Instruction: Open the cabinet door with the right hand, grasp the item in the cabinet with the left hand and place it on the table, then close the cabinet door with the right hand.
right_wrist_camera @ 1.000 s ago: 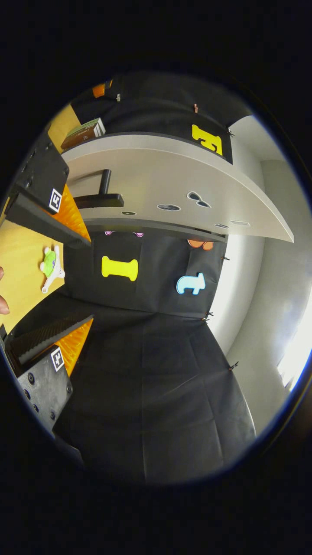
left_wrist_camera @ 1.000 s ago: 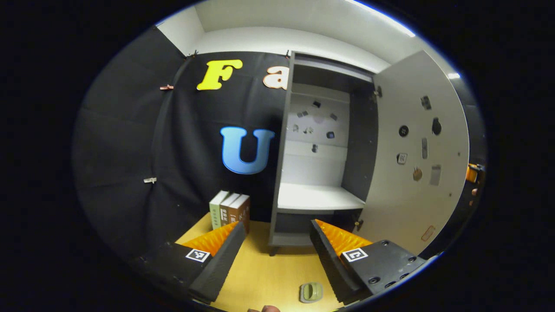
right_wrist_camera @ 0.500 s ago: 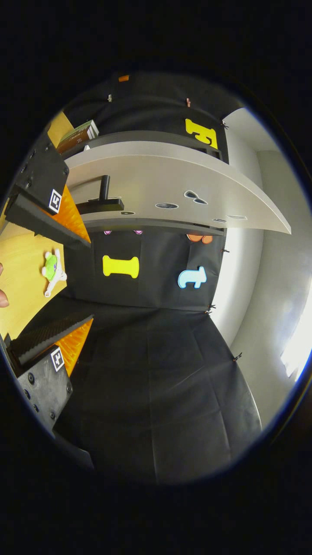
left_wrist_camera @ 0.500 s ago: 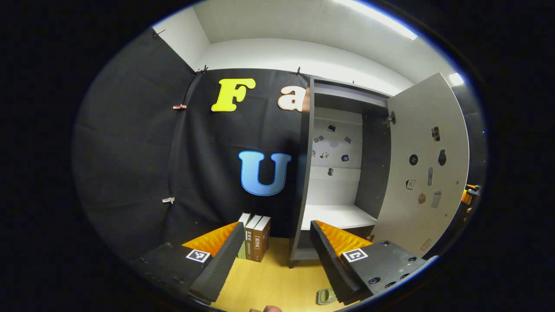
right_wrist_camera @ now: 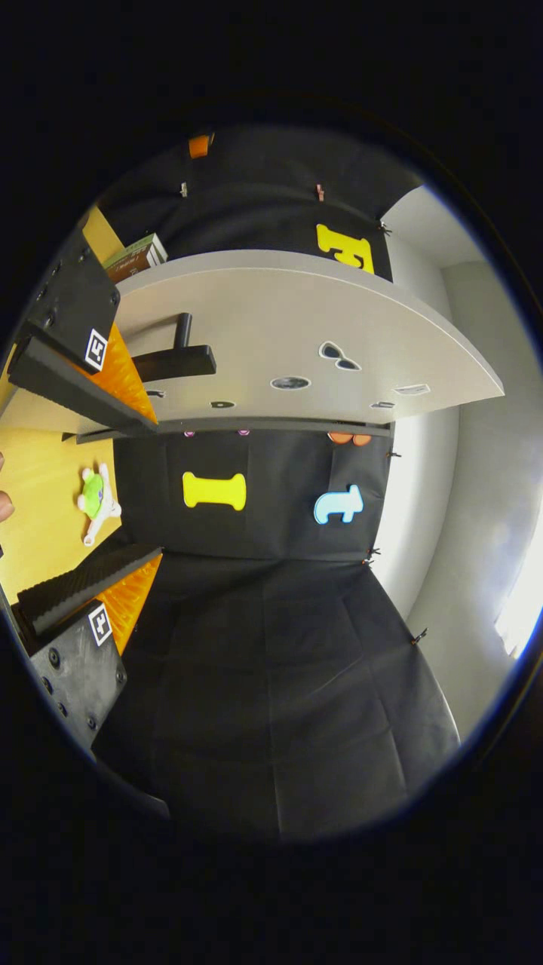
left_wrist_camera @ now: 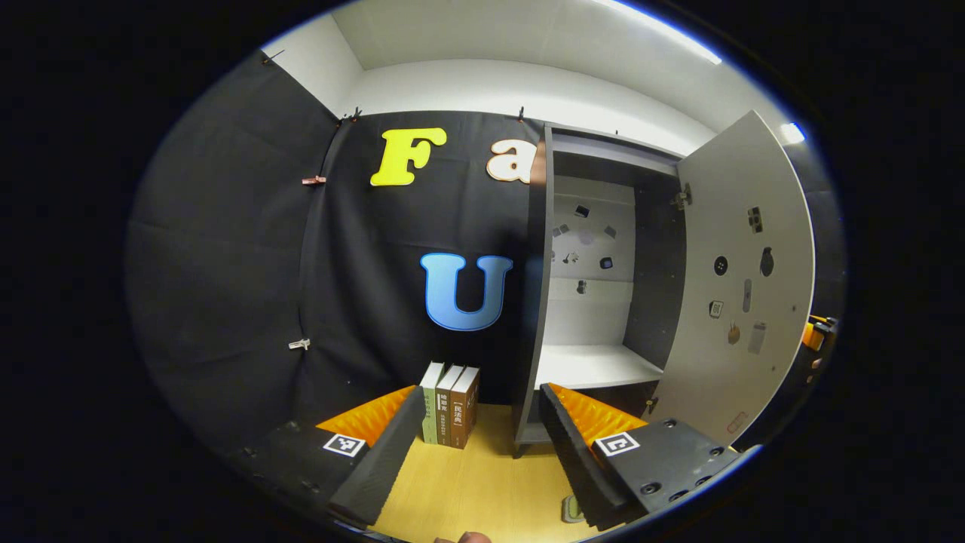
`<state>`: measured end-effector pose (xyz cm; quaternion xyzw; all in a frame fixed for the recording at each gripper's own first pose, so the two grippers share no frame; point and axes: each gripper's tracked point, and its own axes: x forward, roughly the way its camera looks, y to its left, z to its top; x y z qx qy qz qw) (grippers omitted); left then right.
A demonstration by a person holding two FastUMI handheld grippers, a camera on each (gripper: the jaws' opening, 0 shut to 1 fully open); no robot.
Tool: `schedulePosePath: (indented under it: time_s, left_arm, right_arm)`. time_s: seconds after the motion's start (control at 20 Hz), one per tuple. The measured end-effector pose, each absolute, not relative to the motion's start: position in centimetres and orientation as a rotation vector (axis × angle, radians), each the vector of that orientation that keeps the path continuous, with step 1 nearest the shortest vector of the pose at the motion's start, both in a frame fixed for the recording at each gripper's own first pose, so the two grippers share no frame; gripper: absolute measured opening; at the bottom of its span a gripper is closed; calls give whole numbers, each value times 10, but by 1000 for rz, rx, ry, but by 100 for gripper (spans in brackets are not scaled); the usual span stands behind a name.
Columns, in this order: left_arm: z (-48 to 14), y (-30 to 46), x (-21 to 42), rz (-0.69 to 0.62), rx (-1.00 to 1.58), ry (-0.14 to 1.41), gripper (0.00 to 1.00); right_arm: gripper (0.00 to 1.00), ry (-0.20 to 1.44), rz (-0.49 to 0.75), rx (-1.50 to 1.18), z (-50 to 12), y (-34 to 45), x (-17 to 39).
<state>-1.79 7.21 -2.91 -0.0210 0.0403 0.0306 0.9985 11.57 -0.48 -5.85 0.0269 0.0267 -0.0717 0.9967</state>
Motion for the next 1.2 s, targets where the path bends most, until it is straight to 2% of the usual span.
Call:
schedulePosePath:
  time_s: [0.7, 0.75, 0.8, 1.1, 1.2]
  left_arm:
    - [-36, 83, -18, 59, -41, 86, 95]
    - [-35, 83, -17, 58, -41, 83, 95]
    - [-34, 83, -17, 56, -40, 82, 95]
    - [-19, 84, -13, 50, -15, 54, 95]
    - [-12, 82, -13, 48, 1, 42, 95]
  right_arm:
    - [96, 73, -12, 131, -64, 92, 135]
    - [100, 74, -2, 132, -64, 99, 137]
    - [96, 75, 11, 135, -65, 108, 140]
    - [98, 123, 168, 160, -74, 176, 137]
    - [98, 119, 186, 155, -69, 184, 131]
